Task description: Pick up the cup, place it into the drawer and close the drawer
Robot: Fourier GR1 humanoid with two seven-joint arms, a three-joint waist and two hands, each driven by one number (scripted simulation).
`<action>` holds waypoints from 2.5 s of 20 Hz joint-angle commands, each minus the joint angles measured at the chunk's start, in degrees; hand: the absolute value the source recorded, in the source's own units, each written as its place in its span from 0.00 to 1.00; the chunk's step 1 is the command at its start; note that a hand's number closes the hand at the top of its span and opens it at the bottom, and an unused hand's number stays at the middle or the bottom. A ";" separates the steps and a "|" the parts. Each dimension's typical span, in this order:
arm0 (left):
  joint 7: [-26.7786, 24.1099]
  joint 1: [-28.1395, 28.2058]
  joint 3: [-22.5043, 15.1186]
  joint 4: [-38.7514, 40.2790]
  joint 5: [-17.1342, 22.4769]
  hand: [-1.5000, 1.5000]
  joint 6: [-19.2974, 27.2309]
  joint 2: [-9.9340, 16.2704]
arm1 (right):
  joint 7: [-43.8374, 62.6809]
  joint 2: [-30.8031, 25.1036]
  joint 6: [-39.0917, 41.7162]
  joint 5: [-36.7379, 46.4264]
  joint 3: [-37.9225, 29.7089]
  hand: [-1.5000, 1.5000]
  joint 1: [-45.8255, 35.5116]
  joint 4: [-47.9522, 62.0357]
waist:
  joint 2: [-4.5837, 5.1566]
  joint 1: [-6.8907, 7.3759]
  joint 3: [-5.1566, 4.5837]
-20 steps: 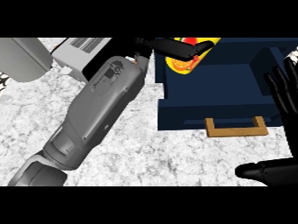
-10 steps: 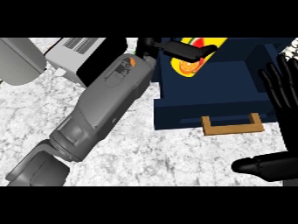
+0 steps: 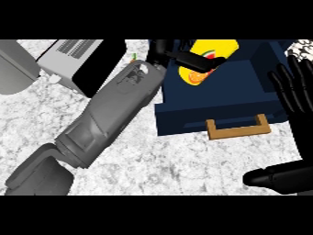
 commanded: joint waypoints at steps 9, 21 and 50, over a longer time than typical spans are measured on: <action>0.63 -0.64 -5.67 -2.30 6.13 0.00 2.24 0.00 | -2.44 0.11 1.76 -2.84 -1.06 0.00 -1.12 1.89 | 0.05 0.11 0.01; -6.89 2.89 -0.52 -9.98 14.17 0.00 -0.89 0.00 | 0.35 -0.82 4.27 -9.14 -2.22 1.00 2.47 -2.82 | -1.13 4.07 -0.07; 0.96 51.63 9.96 -58.57 17.19 0.00 -9.83 28.75 | -12.09 -14.46 9.54 35.47 12.17 1.00 3.56 7.23 | -1.26 8.61 -0.06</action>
